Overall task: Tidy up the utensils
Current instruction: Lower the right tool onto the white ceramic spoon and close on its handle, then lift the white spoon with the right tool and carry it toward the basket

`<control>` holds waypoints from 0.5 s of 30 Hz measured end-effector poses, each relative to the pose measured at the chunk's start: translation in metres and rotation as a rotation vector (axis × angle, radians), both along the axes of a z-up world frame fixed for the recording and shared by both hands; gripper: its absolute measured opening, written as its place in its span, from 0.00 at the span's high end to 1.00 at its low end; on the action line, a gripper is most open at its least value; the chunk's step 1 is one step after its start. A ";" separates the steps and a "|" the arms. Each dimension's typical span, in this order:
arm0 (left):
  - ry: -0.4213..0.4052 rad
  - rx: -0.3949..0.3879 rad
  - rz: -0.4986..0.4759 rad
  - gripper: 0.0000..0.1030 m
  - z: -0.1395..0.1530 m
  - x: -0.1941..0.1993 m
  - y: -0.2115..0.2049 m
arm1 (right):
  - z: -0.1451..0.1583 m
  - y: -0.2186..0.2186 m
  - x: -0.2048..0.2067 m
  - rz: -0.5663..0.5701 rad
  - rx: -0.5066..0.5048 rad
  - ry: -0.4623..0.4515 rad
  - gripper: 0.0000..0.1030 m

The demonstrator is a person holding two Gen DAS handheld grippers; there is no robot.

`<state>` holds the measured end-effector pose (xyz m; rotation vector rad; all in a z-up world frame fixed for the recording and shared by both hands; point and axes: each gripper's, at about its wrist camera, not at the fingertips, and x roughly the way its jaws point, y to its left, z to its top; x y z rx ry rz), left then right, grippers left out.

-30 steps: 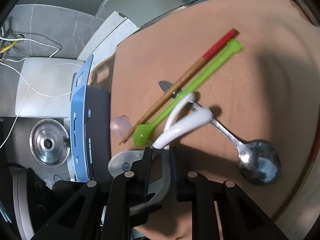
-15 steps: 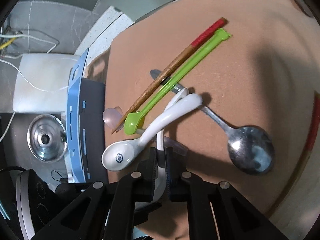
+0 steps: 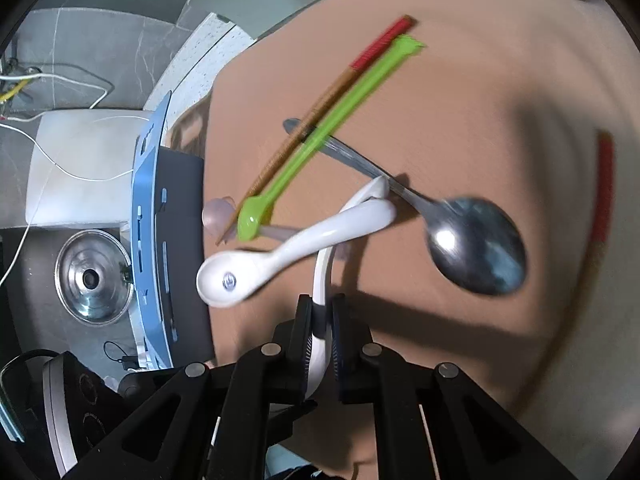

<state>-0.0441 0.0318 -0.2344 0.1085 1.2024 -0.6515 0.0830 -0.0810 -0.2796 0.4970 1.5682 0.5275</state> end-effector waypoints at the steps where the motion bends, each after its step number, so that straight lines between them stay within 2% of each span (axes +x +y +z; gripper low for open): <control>1: 0.004 -0.012 -0.005 0.89 -0.001 -0.001 -0.003 | 0.000 -0.006 -0.002 -0.017 0.006 0.011 0.92; 6: -0.016 -0.022 -0.067 0.89 0.006 0.001 -0.029 | 0.009 -0.034 -0.010 -0.079 -0.006 0.006 0.92; 11: -0.048 -0.051 -0.089 0.89 0.013 0.013 -0.024 | 0.027 -0.048 -0.009 -0.129 -0.013 -0.027 0.91; 15: -0.050 -0.088 -0.076 0.89 0.023 0.018 -0.022 | 0.047 -0.042 -0.006 -0.108 -0.031 -0.080 0.91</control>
